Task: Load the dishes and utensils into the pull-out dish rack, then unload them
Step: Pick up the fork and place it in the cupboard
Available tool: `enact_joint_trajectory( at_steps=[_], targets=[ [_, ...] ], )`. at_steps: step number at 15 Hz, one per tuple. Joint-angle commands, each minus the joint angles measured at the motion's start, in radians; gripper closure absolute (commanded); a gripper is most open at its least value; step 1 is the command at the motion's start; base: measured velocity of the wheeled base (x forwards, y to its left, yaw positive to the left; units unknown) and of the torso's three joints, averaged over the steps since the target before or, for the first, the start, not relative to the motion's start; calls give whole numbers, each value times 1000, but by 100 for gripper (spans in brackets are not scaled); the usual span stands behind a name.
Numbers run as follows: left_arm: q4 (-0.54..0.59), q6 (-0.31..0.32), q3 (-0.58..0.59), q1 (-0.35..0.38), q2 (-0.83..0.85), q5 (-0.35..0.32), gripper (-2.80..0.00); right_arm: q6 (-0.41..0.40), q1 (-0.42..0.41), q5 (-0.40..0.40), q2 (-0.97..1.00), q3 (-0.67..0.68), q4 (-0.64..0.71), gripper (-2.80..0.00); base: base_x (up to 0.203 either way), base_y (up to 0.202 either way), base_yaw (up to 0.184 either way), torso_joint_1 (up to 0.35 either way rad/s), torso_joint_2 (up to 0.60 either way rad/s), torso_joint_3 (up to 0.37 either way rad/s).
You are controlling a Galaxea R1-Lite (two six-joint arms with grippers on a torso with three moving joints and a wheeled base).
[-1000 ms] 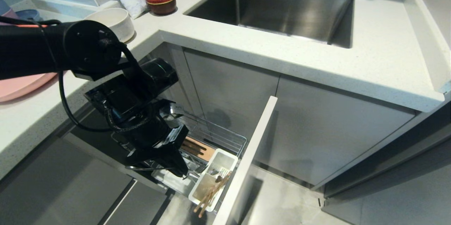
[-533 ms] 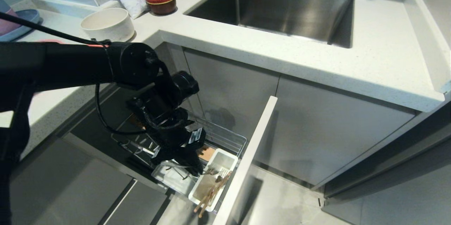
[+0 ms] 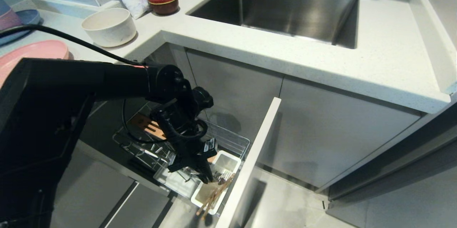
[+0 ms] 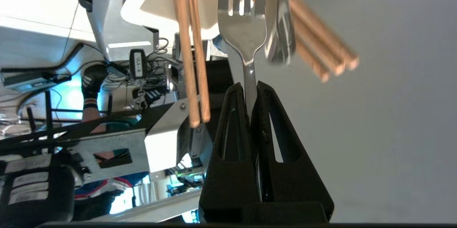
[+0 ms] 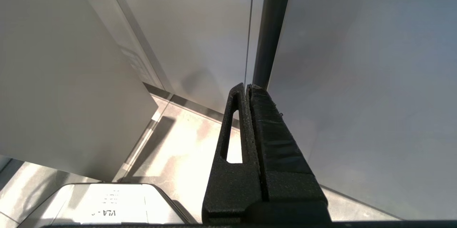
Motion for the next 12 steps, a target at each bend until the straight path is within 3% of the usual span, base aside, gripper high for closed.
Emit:
enact_joint_trajectory(
  at_steps=[1,4,12],
  targets=[
    [-1,-15,-13,0,41,-1,0,0,0,0,-4,2,0,0,0,0,0,0,0,0],
    [-42,-61,-32,0,70,-1,0,0,0,-1,-4,2,0,0,0,0,0,0,0,0],
    [-81,-71,-47,2,128,-1,0,0,0,-1,-4,2,0,0,0,0,0,0,0,0]
  ],
)
